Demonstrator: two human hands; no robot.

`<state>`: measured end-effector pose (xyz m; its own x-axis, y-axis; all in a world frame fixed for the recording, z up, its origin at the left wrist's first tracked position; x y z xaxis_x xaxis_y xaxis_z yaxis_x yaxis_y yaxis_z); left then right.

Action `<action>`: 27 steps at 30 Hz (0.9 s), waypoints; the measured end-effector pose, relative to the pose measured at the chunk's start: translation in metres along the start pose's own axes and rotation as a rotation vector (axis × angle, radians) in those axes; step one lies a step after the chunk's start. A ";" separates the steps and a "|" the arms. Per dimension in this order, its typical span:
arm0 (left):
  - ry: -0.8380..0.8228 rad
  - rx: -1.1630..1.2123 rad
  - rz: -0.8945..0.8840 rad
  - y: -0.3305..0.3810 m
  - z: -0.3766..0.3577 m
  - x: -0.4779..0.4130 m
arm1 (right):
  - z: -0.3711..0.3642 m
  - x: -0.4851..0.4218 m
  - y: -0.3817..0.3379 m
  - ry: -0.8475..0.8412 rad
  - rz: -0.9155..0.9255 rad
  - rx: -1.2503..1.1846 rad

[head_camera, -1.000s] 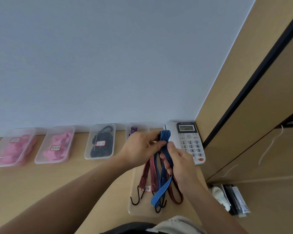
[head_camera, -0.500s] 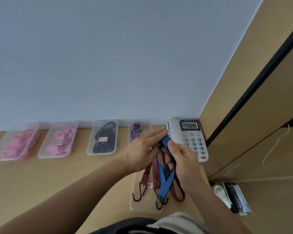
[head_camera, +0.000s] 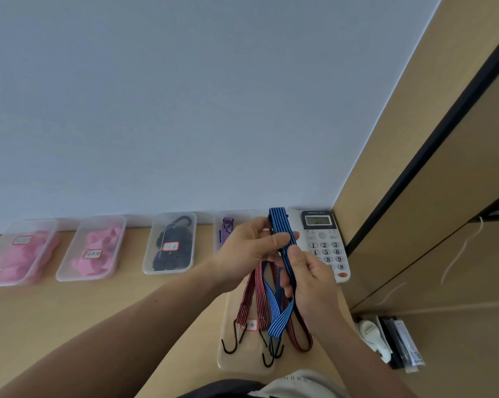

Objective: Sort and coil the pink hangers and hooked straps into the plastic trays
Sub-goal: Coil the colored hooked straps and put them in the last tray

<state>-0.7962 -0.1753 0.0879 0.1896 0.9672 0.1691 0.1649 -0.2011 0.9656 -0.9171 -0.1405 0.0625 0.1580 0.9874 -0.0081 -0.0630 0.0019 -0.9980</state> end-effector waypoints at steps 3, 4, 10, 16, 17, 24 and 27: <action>0.038 -0.089 -0.088 0.007 0.003 -0.001 | 0.002 -0.001 0.003 0.022 -0.042 -0.011; 0.059 -0.158 -0.135 0.009 0.006 -0.002 | 0.003 -0.001 0.003 0.025 -0.054 -0.018; 0.121 -0.694 -0.470 0.014 0.013 0.005 | 0.001 -0.001 0.002 0.017 -0.100 -0.076; 0.115 -0.942 -0.834 0.024 0.004 0.019 | 0.000 0.002 -0.004 0.010 -0.135 -0.141; 0.102 -0.959 -0.884 0.023 0.004 0.020 | -0.001 0.003 -0.005 0.001 -0.138 -0.154; 0.103 -1.103 -1.076 0.022 0.002 0.025 | -0.002 0.007 -0.011 -0.053 -0.140 -0.247; 0.078 -1.107 -1.004 0.020 0.000 0.025 | 0.000 0.008 -0.012 -0.051 -0.148 -0.270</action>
<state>-0.7882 -0.1552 0.1118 0.3884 0.6403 -0.6627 -0.6127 0.7166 0.3332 -0.9148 -0.1331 0.0744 0.0959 0.9862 0.1347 0.2218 0.1108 -0.9688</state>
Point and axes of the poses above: each hand's wrist, its own x-axis away from the middle knuckle, its own z-axis out of the back of the hand, y = z × x, the point moved 6 cm from there along -x, towards the middle knuckle, and after that the axes turned 9 degrees about y, right-handed, at the moved point
